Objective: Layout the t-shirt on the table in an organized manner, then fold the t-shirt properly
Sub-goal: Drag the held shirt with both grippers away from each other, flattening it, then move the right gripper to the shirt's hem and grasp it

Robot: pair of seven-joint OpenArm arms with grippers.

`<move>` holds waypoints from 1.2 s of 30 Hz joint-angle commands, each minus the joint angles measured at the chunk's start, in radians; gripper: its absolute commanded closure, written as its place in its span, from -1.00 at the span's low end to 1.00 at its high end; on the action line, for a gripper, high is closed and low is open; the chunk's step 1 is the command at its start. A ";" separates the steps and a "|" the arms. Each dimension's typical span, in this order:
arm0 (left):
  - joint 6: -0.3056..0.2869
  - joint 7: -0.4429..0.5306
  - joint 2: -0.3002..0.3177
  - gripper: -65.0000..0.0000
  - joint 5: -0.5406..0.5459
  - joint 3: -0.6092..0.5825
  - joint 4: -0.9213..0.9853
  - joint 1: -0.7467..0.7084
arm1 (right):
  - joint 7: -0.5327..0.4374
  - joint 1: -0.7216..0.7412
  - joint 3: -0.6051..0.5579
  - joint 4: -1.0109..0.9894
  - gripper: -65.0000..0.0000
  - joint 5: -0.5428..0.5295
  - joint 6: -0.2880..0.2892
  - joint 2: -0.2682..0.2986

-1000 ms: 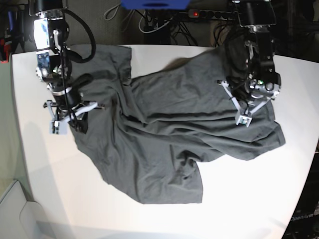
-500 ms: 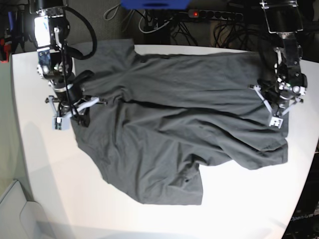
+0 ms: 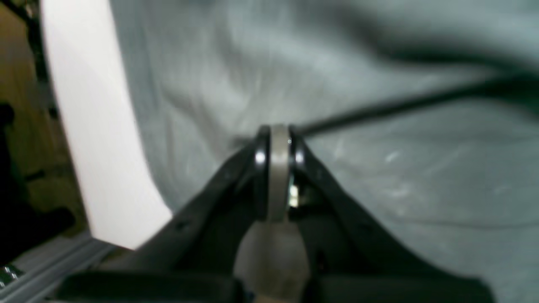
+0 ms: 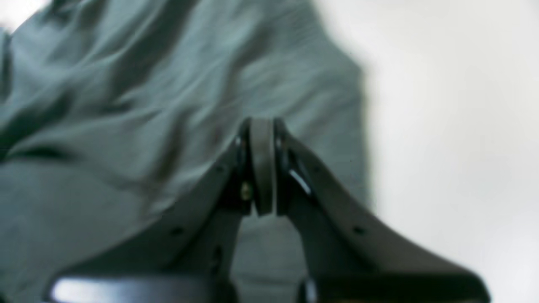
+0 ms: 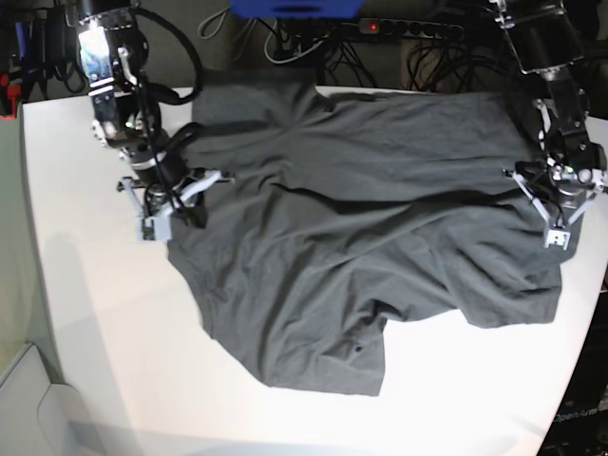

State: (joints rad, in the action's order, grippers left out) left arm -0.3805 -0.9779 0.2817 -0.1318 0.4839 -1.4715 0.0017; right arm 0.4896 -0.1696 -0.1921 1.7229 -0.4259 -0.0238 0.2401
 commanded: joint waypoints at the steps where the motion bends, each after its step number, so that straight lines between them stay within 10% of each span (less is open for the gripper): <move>1: 0.005 -0.009 0.009 0.99 -0.004 0.005 -0.042 0.016 | -0.033 0.035 -0.022 0.018 1.00 -0.001 0.003 0.006; 9: 0.005 -0.144 -0.014 0.99 0.002 0.005 -0.235 0.027 | -0.033 0.192 -0.186 -0.054 1.00 -0.001 0.003 -0.021; 27: 0.004 -0.172 -0.012 0.99 0.002 0.183 -0.269 0.016 | -0.124 0.669 -0.182 -0.910 1.00 -0.001 0.035 -0.058; 36: 0.004 -0.167 -0.020 0.99 0.004 0.183 -0.242 0.027 | -0.196 0.663 -0.080 -1.003 1.00 -0.003 -0.156 0.020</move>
State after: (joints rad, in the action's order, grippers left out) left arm -0.3820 -1.1538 0.2489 -0.1234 0.6643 -1.7042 0.0124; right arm 0.2405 0.4839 -0.2745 0.7212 -0.4255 -0.1566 0.2481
